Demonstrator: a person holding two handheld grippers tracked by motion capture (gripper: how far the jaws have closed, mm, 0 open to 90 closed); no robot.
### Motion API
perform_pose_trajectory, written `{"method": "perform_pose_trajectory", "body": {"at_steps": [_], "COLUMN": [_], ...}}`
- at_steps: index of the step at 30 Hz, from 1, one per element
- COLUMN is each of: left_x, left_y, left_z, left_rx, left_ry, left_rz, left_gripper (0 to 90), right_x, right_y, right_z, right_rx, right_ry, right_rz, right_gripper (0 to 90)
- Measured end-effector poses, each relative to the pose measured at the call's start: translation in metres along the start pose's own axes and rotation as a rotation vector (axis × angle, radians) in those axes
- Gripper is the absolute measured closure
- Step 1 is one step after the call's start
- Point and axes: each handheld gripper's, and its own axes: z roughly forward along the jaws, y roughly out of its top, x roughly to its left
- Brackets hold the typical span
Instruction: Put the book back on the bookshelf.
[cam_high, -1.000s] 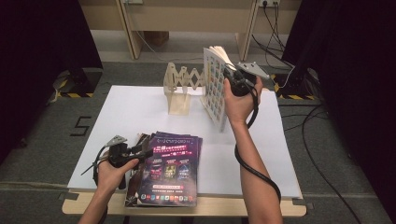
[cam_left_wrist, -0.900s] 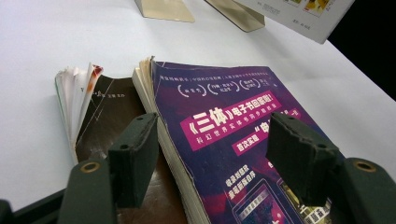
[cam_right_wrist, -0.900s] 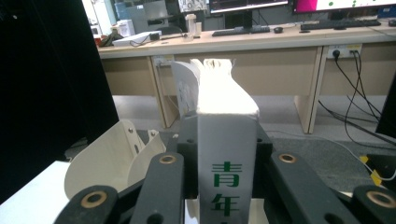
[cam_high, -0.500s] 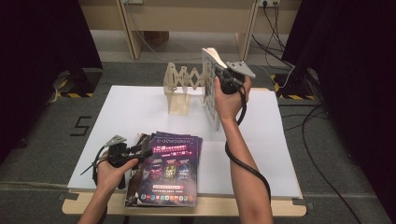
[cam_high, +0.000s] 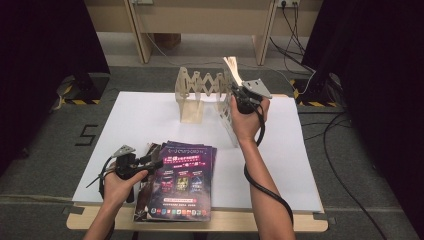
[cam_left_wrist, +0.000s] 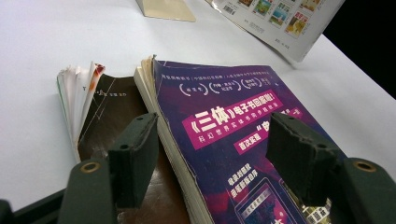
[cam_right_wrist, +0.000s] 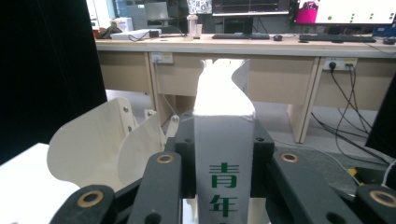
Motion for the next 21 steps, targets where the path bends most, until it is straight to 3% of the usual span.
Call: {"method": "perform_pose_trajectory", "body": {"at_steps": [6, 13, 21], "left_x": [-0.001, -0.001, -0.001], "left_y": [-0.001, -0.001, 0.000], "left_z": [0.001, 0.002, 0.001], "left_rx": [0.005, 0.007, 0.002], "left_ry": [-0.003, -0.004, -0.001], "left_rz": [0.000, 0.001, -0.001], "left_gripper": [33.3, 33.2, 33.2], "right_x": [-0.007, -0.017, -0.020], "right_y": [0.000, 0.014, 0.018], "right_z": [-0.010, -0.009, 0.000], "right_rx": [0.045, 0.162, 0.180], "right_ry": [0.030, 0.061, 0.038], "right_rz": [0.023, 0.106, 0.117], "right_gripper": [69.4, 64.0, 61.2]}}
